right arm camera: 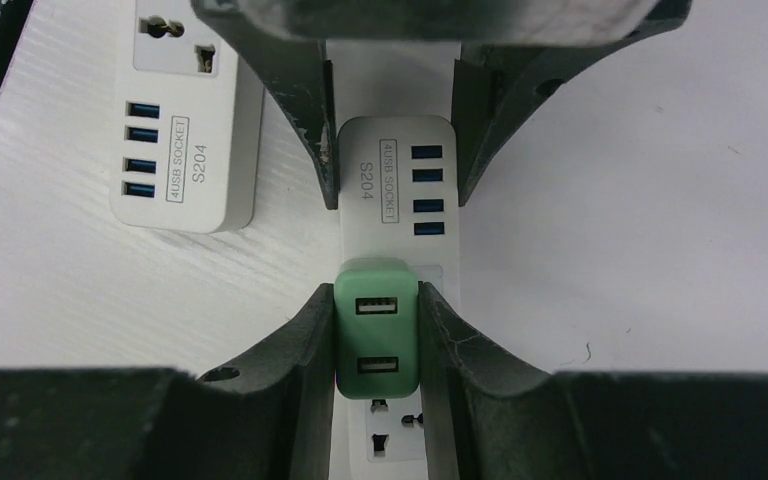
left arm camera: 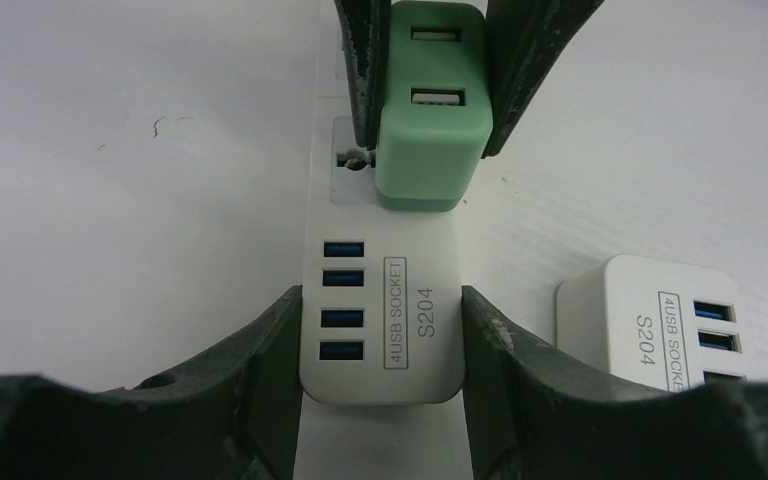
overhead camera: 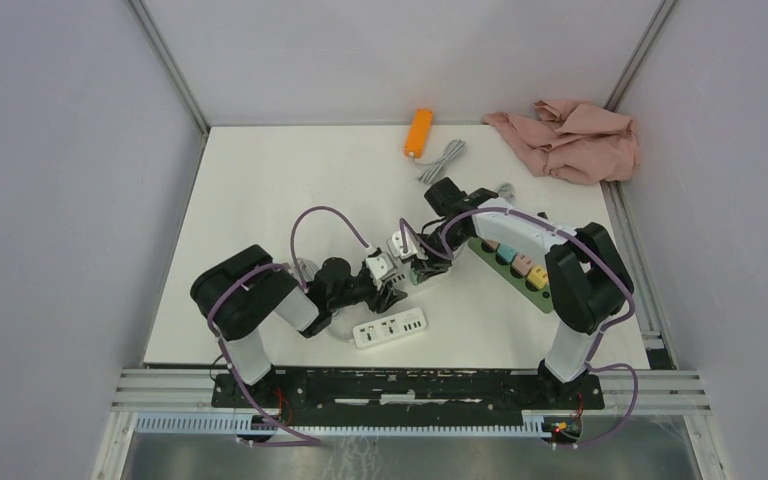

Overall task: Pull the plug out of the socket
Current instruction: Remove the plug from the socket.

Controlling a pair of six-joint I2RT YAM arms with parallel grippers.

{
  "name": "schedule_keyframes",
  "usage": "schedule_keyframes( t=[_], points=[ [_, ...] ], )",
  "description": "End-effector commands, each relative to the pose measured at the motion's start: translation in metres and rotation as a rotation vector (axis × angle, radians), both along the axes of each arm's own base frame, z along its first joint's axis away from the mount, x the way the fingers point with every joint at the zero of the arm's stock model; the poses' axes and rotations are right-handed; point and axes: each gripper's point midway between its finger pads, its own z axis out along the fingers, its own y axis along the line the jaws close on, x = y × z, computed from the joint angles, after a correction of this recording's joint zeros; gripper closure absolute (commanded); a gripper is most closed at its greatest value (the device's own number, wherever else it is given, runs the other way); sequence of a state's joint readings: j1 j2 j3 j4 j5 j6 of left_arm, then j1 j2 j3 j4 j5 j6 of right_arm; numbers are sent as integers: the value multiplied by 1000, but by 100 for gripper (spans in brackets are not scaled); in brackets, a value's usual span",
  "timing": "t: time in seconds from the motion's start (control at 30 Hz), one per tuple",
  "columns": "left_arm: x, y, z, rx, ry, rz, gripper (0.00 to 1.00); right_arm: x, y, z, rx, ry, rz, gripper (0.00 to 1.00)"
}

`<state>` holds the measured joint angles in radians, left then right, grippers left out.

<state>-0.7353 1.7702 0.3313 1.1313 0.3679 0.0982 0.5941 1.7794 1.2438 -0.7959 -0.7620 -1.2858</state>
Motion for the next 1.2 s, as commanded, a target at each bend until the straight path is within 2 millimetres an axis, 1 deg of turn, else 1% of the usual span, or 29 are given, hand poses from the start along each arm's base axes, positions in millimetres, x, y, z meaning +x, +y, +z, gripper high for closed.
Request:
schedule_keyframes(
  t=[0.0, 0.13, 0.37, 0.5, 0.53, 0.6, 0.67, 0.7, 0.77, 0.83, 0.87, 0.97, 1.0, 1.03, 1.1, 1.17],
  points=[
    [6, 8, -12, 58, 11, 30, 97, -7, 32, 54, 121, 40, -36, 100],
    [6, 8, -13, 60, 12, 28, 97, -3, 26, 44, 100, 31, -54, 100],
    [5, 7, -7, 58, 8, 18, 97, -14, 22, 34, 97, 72, -21, 100],
    [3, 6, -7, 69, 5, 16, 97, -20, 37, 38, 145, 139, -54, 100],
    [3, 7, -8, 71, 7, 17, 97, -19, 40, 39, 149, 146, -66, 100],
    [3, 6, -8, 75, 9, 16, 97, -12, 42, 44, 150, 129, -92, 100],
    [2, 6, -11, 84, 19, 15, 97, -1, 35, 48, 150, 108, -121, 100],
    [1, 6, -13, 92, 25, 13, 97, 4, 28, 50, 152, 98, -131, 100],
    [1, 6, -15, 104, 37, 15, 97, 8, 12, 47, 132, 61, -114, 100],
    [1, 6, -16, 105, 49, 20, 97, -1, -2, 39, 105, 41, -53, 100],
    [0, 7, -17, 109, 57, 21, 97, -5, -4, 35, 100, 47, -38, 100],
    [-1, 7, -18, 120, 74, 23, 97, -17, 6, 32, 107, 98, -5, 100],
    [-1, 8, -18, 123, 76, 23, 97, -22, 15, 32, 101, 102, 3, 100],
    [-2, 8, -18, 127, 79, 23, 97, -22, 22, 33, 96, 109, -17, 100],
    [-2, 9, -17, 131, 82, 27, 97, -16, 37, 41, 128, 124, -79, 100],
    [-3, 11, -17, 137, 83, 28, 97, -11, 44, 52, 156, 148, -131, 100]
  ],
)
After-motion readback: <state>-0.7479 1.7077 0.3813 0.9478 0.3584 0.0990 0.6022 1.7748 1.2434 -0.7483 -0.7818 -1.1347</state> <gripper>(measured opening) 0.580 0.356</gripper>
